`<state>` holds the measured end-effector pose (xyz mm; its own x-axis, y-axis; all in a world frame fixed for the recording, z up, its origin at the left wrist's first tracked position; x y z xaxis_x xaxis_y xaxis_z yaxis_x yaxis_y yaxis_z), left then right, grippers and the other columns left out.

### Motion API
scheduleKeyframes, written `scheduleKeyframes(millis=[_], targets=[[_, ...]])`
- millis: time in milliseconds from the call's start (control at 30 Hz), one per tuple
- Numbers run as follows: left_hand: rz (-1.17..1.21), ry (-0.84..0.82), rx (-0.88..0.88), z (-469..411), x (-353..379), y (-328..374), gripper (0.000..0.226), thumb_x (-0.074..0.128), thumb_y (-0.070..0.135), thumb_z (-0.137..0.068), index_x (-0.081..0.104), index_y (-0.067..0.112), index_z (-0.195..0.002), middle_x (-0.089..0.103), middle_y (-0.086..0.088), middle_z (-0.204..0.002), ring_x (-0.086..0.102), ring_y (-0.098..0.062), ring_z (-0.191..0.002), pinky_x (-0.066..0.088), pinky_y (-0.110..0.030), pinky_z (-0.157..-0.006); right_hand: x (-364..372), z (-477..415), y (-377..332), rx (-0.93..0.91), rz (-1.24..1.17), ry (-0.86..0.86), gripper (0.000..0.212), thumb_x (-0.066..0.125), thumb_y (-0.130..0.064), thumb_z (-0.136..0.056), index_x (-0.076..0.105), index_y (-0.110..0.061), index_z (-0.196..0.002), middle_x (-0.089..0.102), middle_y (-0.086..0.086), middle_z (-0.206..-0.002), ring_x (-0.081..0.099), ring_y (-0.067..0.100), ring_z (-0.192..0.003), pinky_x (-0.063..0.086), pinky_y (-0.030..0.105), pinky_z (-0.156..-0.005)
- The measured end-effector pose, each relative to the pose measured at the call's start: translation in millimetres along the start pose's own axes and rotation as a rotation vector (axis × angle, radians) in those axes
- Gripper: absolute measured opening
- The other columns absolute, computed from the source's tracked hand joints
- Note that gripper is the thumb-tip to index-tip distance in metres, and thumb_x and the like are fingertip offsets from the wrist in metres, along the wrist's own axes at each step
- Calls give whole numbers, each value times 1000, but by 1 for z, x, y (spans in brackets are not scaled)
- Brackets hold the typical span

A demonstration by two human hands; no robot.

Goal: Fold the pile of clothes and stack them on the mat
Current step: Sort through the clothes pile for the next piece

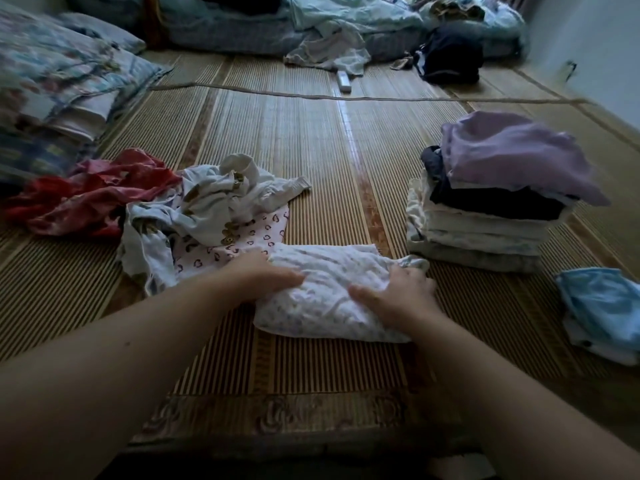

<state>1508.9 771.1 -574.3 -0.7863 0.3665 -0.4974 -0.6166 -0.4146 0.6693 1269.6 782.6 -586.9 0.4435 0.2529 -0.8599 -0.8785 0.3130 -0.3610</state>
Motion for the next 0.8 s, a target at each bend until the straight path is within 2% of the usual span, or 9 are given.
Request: scheduleKeyframes(millis=[67, 133, 167, 233, 300, 400, 567, 667, 800], targets=[[-108, 68, -27, -1, 2, 2, 45, 81, 39, -70, 66, 8, -100, 66, -6, -98, 64, -20, -89, 56, -31, -74, 5, 2, -8, -11, -59, 68, 86, 59, -70, -75, 42, -15, -139, 31, 14, -146, 25, 34, -133, 34, 43, -103], [-122, 114, -2, 2, 5, 8, 31, 79, 28, -74, 65, 9, -94, 65, -6, -94, 65, -22, -88, 57, -33, -76, 5, 2, -20, -111, -86, 138, 46, 63, -54, -77, 63, -18, -107, 50, 11, -124, 41, 30, -118, 41, 35, -87], [-62, 108, 20, 3, 7, 11, 25, 78, 22, -75, 65, 10, -92, 67, -8, -93, 66, -22, -86, 58, -33, -75, 4, 4, -25, -168, -101, 161, 27, 64, -44, -76, 62, -18, -81, 57, 8, -105, 50, 28, -105, 39, 30, -74], [100, 95, 83, 8, 7, 14, 23, 76, 16, -72, 66, 10, -92, 70, -11, -91, 68, -22, -80, 58, -34, -71, 2, 10, -28, -244, -162, 154, 25, 64, -33, -74, 54, -14, -62, 57, 4, -75, 55, 24, -78, 32, 28, -57], [267, 82, 151, 16, 8, 16, 22, 71, 9, -76, 64, 12, -96, 69, -11, -94, 66, -22, -81, 55, -32, -68, -4, 17, -24, -244, -320, 122, 20, 64, -29, -77, 58, -11, -71, 59, 4, -73, 56, 21, -69, 37, 27, -53], [455, -20, 196, 30, 13, 23, 27, 69, 13, -76, 61, 15, -102, 66, -15, -107, 65, -28, -94, 54, -36, -73, -9, 29, -10, -132, -827, -61, 9, 62, -21, -83, 62, -15, -90, 66, 6, -91, 64, 21, -83, 52, 33, -68], [591, -176, 259, 44, 25, 51, 56, 65, 17, -64, 57, 14, -120, 67, -16, -113, 67, -35, -99, 57, -48, -78, -21, 51, 19, -53, -1345, -378, 37, 66, -15, -84, 51, -12, -117, 60, 19, -118, 63, 35, -105, 54, 50, -86], [666, -241, 296, 49, 38, 89, 55, 64, 18, -69, 55, 14, -123, 69, -16, -113, 68, -35, -99, 57, -49, -79, -66, 56, 36, -156, -1403, -303, 54, 70, -15, -71, 52, -13, -121, 62, 18, -119, 64, 36, -105, 55, 50, -84], [680, -238, 350, 49, 54, 165, 26, 54, 17, -92, 57, 16, -119, 69, -15, -112, 68, -34, -100, 56, -50, -84, -153, 46, 63, -259, -1312, -57, 59, 76, -13, -68, 54, -10, -123, 64, 18, -119, 65, 35, -104, 56, 48, -83]])
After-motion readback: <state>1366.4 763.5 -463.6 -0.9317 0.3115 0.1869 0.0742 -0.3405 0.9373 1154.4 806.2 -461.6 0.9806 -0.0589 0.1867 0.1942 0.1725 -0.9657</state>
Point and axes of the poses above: each hand's wrist, its own z-axis away from the middle knuckle, its own x-axis out of the palm, y = z × x, the point moved 5 cm from there along -z, towards the middle knuckle
